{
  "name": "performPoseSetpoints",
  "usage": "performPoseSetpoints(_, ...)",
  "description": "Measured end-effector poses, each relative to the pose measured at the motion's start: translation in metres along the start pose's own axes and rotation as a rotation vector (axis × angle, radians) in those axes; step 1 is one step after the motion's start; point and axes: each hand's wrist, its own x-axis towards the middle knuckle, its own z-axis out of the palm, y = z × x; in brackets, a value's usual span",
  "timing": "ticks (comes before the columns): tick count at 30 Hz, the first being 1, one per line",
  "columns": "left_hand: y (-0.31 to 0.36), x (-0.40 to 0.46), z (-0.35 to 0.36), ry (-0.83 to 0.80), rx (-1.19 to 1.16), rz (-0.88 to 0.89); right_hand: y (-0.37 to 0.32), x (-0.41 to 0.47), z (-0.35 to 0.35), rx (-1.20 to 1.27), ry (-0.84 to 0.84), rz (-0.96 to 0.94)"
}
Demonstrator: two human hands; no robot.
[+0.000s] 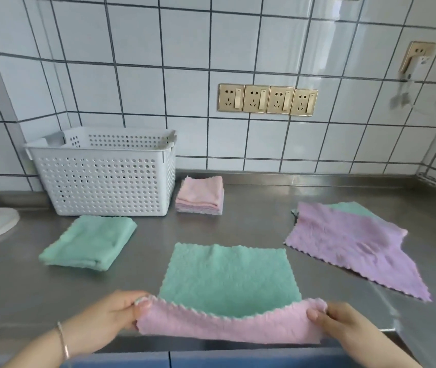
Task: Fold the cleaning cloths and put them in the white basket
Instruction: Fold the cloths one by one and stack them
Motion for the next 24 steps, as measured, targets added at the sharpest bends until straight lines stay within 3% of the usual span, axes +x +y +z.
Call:
performPoseSetpoints(5, 0.003, 0.033, -0.008, 0.082, 0.047, -0.055, -0.005, 0.023, 0.0, 0.026, 0.077, -0.001)
performPoseSetpoints(12, -0.005, 0.101, 0.003, 0.331, -0.351, -0.257, -0.017, 0.081, 0.002, -0.048, 0.281, 0.056)
performPoseSetpoints(16, -0.004, 0.129, 0.011, 0.492, -0.112, -0.304, -0.018, 0.101, 0.009, -0.123, 0.35, 0.073)
performPoseSetpoints(24, -0.006, 0.15, 0.024, 0.615, 0.387, -0.416, -0.011, 0.123, 0.023, -0.191, 0.486, 0.145)
